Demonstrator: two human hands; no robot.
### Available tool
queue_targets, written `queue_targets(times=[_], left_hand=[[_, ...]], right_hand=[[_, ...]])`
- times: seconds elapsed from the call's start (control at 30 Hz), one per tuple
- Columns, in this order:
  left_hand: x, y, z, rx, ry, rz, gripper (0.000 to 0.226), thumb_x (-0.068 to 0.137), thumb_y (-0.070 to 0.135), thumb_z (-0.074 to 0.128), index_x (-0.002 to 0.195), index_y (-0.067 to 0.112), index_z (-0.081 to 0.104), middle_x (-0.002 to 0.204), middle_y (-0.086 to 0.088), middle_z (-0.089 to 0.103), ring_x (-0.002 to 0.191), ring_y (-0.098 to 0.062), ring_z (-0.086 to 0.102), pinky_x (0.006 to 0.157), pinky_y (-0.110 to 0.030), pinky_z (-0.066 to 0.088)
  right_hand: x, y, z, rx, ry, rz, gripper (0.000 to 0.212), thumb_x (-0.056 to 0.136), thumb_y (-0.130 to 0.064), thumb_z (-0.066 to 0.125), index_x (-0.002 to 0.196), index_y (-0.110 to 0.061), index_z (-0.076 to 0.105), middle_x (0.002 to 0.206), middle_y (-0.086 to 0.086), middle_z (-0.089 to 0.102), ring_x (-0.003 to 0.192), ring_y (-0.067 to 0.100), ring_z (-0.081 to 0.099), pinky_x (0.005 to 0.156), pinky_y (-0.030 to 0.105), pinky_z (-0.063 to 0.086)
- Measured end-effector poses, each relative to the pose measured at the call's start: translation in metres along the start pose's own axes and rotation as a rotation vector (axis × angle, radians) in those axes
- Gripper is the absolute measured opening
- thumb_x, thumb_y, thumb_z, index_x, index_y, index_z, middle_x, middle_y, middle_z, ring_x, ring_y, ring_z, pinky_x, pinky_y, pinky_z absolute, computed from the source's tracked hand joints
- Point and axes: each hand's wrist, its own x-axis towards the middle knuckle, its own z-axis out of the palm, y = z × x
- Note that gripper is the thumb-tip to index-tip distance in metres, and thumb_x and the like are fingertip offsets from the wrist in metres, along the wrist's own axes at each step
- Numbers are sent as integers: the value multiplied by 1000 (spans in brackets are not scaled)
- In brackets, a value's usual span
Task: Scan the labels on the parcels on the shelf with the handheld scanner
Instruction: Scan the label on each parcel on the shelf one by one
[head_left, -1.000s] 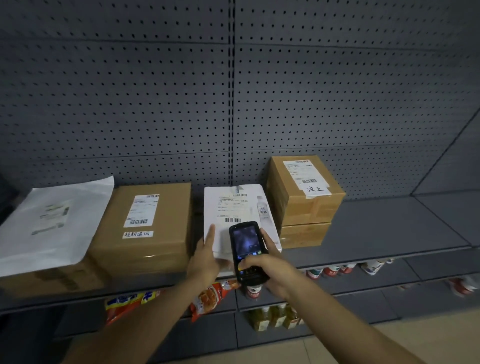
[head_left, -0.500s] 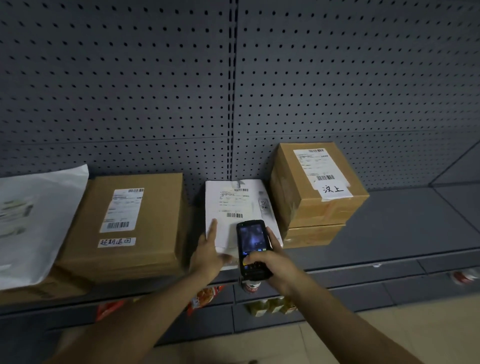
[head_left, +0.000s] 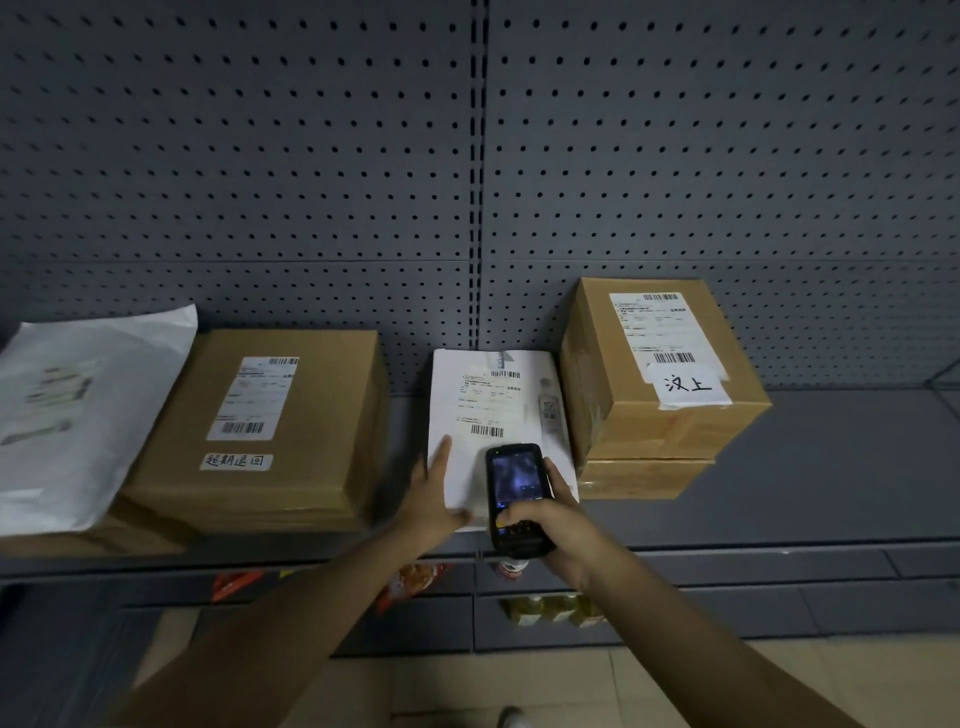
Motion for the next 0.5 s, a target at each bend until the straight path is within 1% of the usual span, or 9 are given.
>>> queue_targets(times=[0.1, 0.17, 0.2, 0.27, 0.33, 0.37, 0.43, 0.47, 0.5], left_hand=[[-3, 0, -8, 41, 11, 13, 107, 79, 15, 74, 151, 29, -4, 159, -8, -3, 144, -28, 20, 113, -42, 34], [-8, 1, -15, 69, 42, 41, 100, 81, 15, 73, 153, 24, 4, 160, -6, -1, 146, -26, 15, 116, -39, 28], [-10, -1, -20, 81, 77, 83, 94, 82, 14, 72, 153, 22, 11, 159, -5, 5, 145, -24, 17, 117, -36, 27], [-18, -4, -32, 112, 160, 205, 76, 83, 11, 68, 148, 19, 29, 153, -1, 24, 139, -19, 33, 115, -30, 30], [-27, -7, -49, 126, 243, 306, 57, 85, 7, 64, 138, 17, 46, 140, 0, 42, 123, -13, 49, 107, -26, 41], [-31, -8, -58, 121, 286, 347, 48, 85, 5, 62, 131, 15, 52, 133, -1, 48, 113, -9, 53, 101, -20, 44], [-39, -10, -78, 107, 371, 413, 35, 87, 4, 59, 121, 12, 60, 121, -3, 55, 100, -5, 54, 88, -9, 43], [-43, -13, -89, 106, 409, 437, 31, 89, 7, 57, 119, 14, 60, 118, -3, 56, 98, -6, 55, 86, -10, 42], [-45, -16, -100, 131, 444, 453, 28, 90, 15, 54, 117, 18, 59, 115, 0, 56, 100, -8, 55, 87, -15, 44]], right_hand=[[-2, -6, 5, -3, -25, -22, 83, 48, 9, 67, 125, -20, 55, 104, 17, 70, 89, 34, 67, 62, 38, 56], [-3, -11, 10, -15, -38, -30, 80, 49, 8, 67, 123, -20, 56, 102, 17, 70, 88, 33, 67, 62, 37, 56], [-3, -13, 14, -20, -44, -39, 80, 49, 8, 68, 123, -20, 55, 103, 17, 70, 89, 33, 67, 63, 37, 55], [-2, -16, 24, -30, -45, -54, 83, 47, 7, 69, 125, -20, 55, 107, 18, 70, 94, 36, 66, 66, 38, 55], [0, -19, 37, -41, -43, -70, 82, 47, 6, 70, 124, -19, 55, 106, 18, 71, 94, 36, 67, 68, 39, 55], [2, -20, 44, -46, -49, -78, 83, 47, 7, 70, 125, -17, 54, 105, 18, 70, 93, 35, 67, 68, 39, 55], [4, -22, 60, -42, -70, -85, 85, 50, 8, 70, 129, -15, 51, 106, 20, 69, 93, 35, 66, 71, 40, 55], [5, -22, 69, -31, -81, -83, 86, 52, 9, 70, 131, -16, 50, 109, 21, 68, 93, 36, 66, 71, 40, 55], [6, -23, 78, -23, -93, -79, 87, 54, 10, 70, 133, -19, 48, 113, 24, 67, 93, 36, 66, 71, 40, 55]])
